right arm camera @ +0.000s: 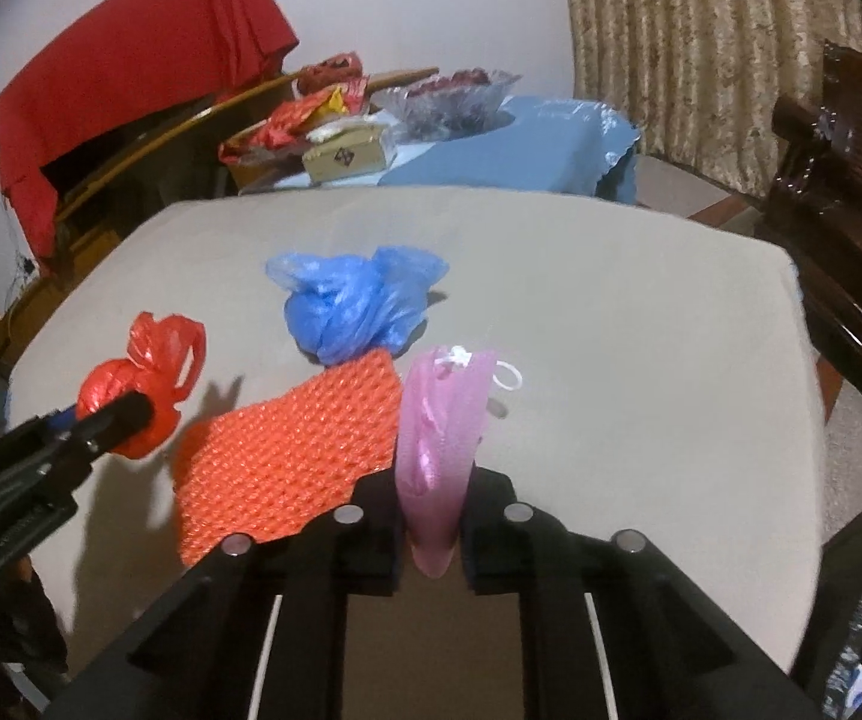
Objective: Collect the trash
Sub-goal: 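Carry the red and pink bags over the black bin and release both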
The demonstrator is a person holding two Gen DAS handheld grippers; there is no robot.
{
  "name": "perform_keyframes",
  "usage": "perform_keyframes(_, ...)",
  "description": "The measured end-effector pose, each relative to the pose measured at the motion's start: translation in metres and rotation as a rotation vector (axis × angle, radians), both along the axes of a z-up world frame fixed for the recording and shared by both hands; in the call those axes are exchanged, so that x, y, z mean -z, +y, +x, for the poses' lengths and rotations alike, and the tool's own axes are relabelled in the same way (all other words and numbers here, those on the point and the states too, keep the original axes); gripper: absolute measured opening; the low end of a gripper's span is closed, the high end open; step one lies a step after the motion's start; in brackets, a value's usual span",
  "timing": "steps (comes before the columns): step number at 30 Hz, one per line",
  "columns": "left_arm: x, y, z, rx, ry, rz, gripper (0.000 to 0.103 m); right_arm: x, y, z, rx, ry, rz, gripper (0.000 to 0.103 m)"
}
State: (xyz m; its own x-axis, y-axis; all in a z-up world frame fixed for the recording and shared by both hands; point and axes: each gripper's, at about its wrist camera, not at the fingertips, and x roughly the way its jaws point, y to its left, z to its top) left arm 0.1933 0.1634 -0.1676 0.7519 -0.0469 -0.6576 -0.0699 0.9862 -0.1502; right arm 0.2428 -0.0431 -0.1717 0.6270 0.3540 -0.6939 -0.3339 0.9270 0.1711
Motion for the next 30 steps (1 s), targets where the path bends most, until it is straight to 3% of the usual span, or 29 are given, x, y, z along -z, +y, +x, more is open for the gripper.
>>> perform_keyframes(14, -0.042, -0.056, -0.019, 0.100, -0.062, 0.000, 0.036, -0.058, -0.065, -0.055, 0.096, -0.109, 0.052, 0.014)
perform_keyframes(30, -0.073, -0.137, -0.060, 0.244, -0.109, 0.004, 0.036, -0.092, -0.144, -0.126, 0.232, -0.175, 0.057, 0.014)
